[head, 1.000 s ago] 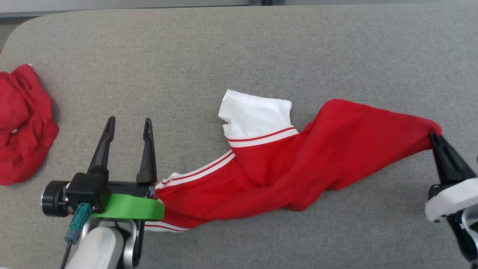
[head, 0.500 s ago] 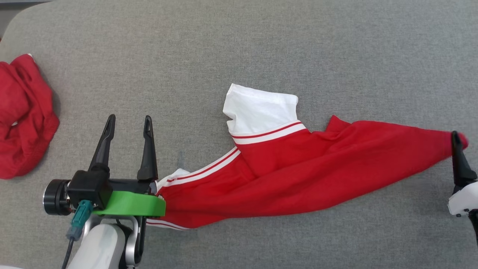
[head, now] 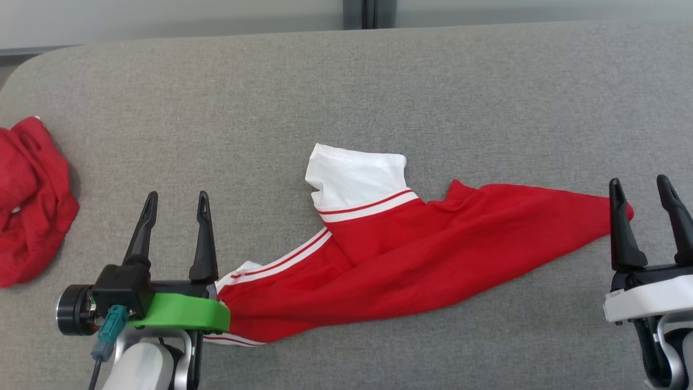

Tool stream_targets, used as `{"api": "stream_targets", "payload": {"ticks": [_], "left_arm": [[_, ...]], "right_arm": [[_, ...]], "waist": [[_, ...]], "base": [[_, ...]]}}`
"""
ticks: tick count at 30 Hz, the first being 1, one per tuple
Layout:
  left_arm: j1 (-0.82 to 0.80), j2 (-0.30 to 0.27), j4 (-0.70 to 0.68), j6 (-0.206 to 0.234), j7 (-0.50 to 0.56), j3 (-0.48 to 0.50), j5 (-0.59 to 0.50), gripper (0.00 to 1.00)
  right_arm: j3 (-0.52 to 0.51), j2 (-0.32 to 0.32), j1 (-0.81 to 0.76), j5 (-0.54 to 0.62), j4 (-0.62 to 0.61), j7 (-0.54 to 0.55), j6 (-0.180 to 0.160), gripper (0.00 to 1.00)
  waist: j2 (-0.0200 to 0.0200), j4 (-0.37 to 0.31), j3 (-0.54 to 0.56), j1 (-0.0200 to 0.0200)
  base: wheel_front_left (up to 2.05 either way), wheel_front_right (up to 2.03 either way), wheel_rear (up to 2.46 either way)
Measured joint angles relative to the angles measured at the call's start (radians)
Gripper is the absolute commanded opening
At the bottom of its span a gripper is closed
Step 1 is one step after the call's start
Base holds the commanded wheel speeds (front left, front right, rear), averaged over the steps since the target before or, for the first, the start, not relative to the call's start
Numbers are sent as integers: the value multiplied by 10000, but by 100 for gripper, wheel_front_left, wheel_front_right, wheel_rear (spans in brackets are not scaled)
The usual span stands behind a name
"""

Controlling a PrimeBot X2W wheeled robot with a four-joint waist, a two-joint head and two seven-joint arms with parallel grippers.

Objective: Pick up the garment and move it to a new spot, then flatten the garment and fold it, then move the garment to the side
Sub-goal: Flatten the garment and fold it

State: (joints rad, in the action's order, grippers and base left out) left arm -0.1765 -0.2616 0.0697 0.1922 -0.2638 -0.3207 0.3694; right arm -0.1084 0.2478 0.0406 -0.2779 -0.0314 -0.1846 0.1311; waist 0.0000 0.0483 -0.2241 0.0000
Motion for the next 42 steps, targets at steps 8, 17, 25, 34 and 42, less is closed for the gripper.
{"api": "stream_targets", "payload": {"ticks": [8,17,25,34,42], "left_arm": [[249,-117,21,15,144,-8,69,100],[267,-198,-40,75,253,-38,84,100],[-1239,-79,33,-495,1561,-650,192,100],[-4682,646,2673,-2188,5102,-1749,1162,100],[-6385,888,5687,-2761,6328,-1908,1605,100]], "right_arm": [[257,-487,-779,33,-988,510,0,100],[286,-516,-851,25,-1258,688,-2,100],[393,-493,-710,-94,-1273,775,-2,100],[1074,-351,-42,-251,-834,677,0,100],[1438,-236,330,-380,-385,422,-2,100]], "waist": [[0,-342,459,0],[0,-441,457,0],[0,-428,11,0],[0,-668,-801,0],[0,-1229,-1369,0]], "base": [[0,0,0],[0,0,0],[0,0,0],[0,0,0],[0,0,0]]}}
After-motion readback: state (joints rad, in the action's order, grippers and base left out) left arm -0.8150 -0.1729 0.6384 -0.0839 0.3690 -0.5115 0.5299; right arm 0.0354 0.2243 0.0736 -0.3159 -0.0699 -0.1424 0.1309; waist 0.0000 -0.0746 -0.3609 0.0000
